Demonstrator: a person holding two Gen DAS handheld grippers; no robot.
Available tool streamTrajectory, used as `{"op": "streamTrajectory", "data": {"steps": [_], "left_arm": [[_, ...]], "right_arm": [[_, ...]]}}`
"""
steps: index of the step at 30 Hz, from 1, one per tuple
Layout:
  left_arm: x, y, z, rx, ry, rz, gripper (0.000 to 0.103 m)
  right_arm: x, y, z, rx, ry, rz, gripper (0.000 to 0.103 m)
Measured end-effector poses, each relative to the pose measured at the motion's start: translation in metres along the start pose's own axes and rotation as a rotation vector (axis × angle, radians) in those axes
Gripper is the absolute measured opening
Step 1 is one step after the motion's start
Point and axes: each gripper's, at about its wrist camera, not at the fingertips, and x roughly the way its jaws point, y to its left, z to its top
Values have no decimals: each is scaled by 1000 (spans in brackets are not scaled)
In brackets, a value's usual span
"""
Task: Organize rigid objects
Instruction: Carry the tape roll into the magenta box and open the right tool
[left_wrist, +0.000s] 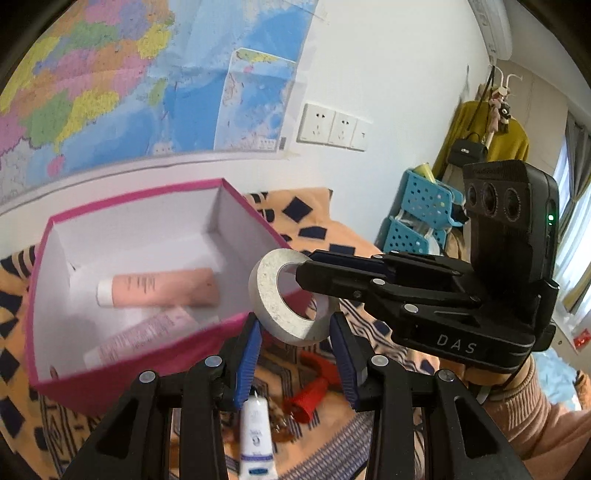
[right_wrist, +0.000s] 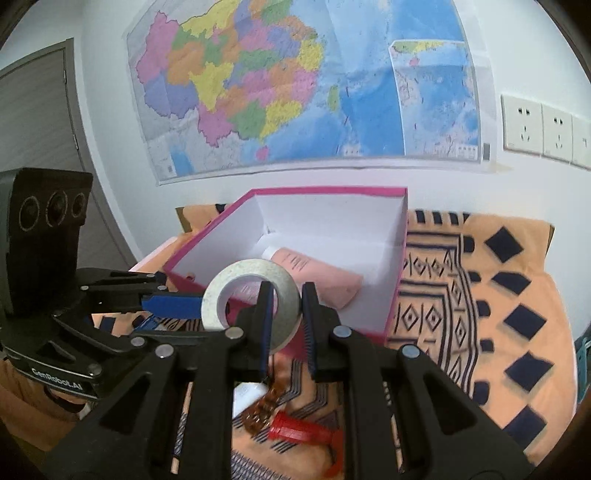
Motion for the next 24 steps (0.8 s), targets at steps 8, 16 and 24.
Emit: {"op": "streamTrajectory", "data": {"steps": [8,16,24], "left_arm": [[15,12,18,0,14,42,38],[34,25,26,-19,51,64,38],[53,32,25,-27,97,90,38]], "right_arm": [[19,-8,17,-28,18,-37,17],[42,-18,22,-33,59,-74,17],[60,-28,17,-31,109,-106,16]]}}
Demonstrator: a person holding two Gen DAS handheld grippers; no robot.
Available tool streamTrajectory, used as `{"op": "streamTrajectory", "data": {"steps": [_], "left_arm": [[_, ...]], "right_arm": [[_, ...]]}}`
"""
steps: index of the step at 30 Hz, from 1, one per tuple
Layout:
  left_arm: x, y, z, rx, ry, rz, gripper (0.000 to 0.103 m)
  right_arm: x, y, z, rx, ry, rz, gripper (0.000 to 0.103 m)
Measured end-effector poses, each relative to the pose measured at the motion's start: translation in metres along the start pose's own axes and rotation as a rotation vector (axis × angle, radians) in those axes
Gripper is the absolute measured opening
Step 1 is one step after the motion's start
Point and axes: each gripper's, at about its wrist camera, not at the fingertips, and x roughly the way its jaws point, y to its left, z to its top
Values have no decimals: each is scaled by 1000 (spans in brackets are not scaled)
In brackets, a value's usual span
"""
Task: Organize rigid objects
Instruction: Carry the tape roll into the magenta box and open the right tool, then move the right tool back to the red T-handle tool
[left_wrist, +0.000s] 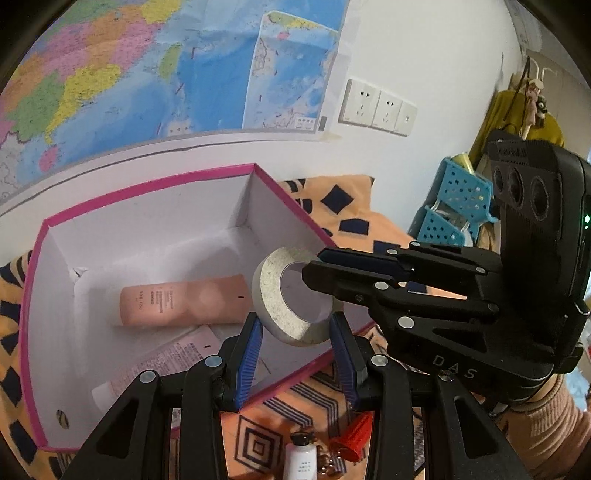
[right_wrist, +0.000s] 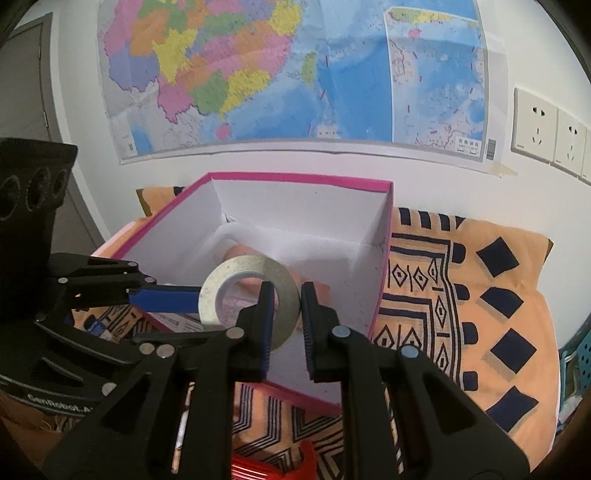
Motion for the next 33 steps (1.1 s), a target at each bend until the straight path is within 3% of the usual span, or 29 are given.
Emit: {"op": "streamTrajectory", "data": {"steps": [15,18,19,21,29,33], "left_arm": [[17,7,2,-37,41,-2,38],[18,8,2,-49,41,33,38],[17,9,2,-54,36,51,38],[13,11,1,-61,19,65,39],[-22,12,-20,-40,-72,112,45],[-38,2,-39,10,-96,89,46]], "right_arm": [[11,-10,-2,12,33,-36,16],[11,-12,-2,31,33,-60,16],[11,-13,-1,40,32,-73,17],[9,-17,0,59,28,-80,27],[-20,-7,-22,69,-8,19,30],[-36,-2,-45,82,-12,55,32]]}}
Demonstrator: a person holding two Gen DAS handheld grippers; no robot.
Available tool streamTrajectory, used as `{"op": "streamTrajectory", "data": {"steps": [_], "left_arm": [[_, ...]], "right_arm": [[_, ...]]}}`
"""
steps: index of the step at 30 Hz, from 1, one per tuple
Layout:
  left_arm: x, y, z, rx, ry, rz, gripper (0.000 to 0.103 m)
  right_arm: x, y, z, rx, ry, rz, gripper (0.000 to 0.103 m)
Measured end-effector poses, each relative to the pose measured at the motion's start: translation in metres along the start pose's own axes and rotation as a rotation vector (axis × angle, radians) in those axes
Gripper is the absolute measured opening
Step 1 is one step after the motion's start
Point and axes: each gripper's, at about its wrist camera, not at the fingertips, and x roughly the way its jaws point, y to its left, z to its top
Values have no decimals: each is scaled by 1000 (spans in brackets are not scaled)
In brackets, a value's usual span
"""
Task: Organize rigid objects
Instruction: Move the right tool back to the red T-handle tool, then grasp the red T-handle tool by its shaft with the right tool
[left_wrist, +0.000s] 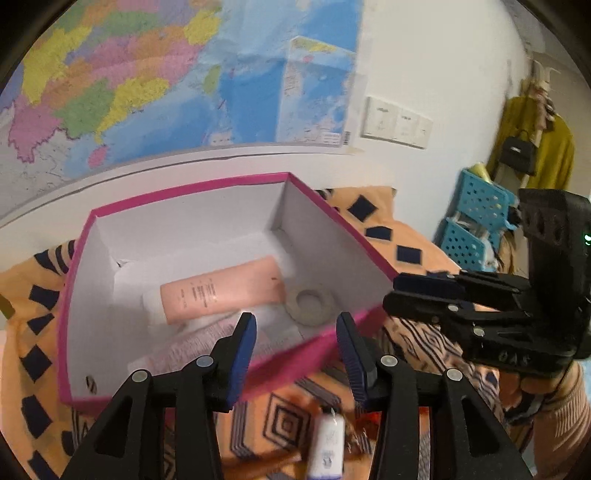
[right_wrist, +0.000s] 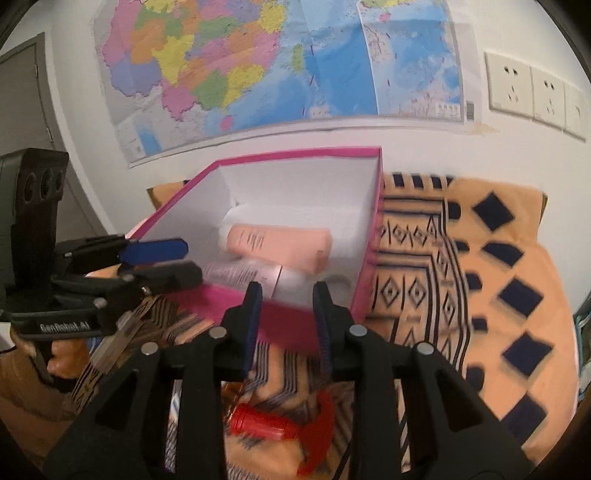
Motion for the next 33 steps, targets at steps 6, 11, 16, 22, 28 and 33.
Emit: {"op": "streamTrajectory", "data": {"steps": [6,11,16,22,28,33], "left_arm": [[-1,-28,-28,99,37,-69,46],[18,-44,-50,134,120,-103,46],[33,-50,-57,124,168,-129,46],[46,-57,-62,135,206,-145,45],[55,-69,-68,165,233,-147,39],[54,-79,-72,165,251,-200,39]], "right_arm": [[-10,-10,-39,63,67,-2,32],[-5,-18,-75,103,157,-33,32],[-2,-21,-98,99,215,-68,34],[3,-11,-110,39,237,-97,34],[4,-13,-104,-22,226,-121,20],[2,-24,-97,-5,201,-135,20]]}}
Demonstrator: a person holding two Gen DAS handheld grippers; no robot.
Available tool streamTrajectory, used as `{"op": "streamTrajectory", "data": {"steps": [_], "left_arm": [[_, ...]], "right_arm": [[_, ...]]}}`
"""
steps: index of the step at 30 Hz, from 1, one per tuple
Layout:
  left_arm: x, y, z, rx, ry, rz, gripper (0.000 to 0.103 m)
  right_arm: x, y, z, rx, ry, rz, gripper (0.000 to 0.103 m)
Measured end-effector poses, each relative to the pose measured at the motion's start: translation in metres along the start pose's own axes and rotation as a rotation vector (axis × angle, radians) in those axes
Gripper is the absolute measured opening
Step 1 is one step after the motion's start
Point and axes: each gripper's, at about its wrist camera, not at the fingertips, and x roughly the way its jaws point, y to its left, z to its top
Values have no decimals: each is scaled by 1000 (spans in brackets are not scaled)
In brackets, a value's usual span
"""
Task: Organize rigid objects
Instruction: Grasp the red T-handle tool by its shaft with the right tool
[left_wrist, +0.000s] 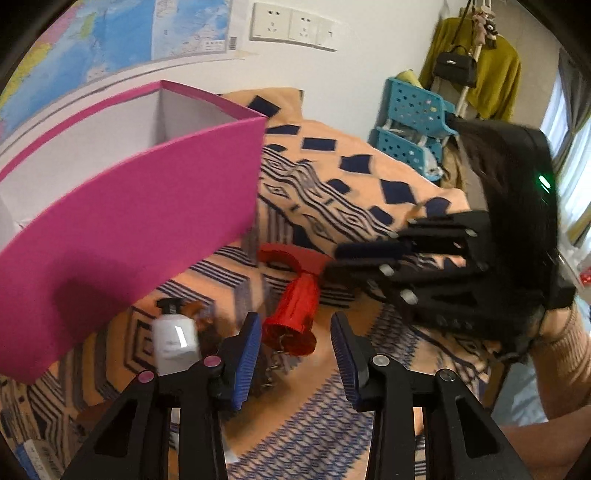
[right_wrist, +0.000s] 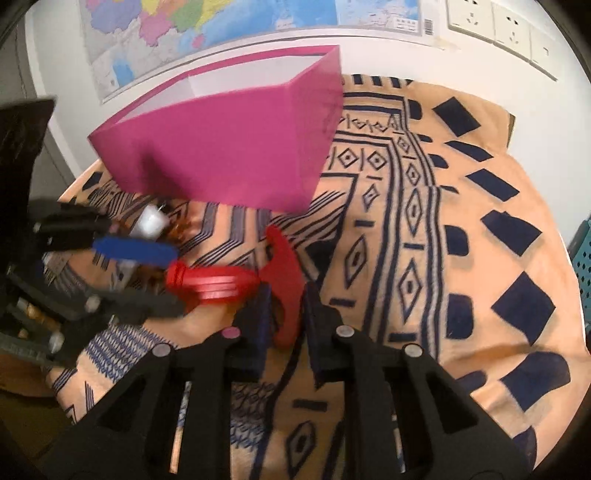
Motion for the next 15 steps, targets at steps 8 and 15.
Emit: {"op": "streamTrajectory", "data": {"steps": [8,15], "left_arm": [[5,-11,-12,-3,41,-60,39],[4,1,-9,-63,24,-105,39]], "right_arm": [[-11,-13,0,124,-21,42,24],[-10,-9,-12,272,21,218,27]]}}
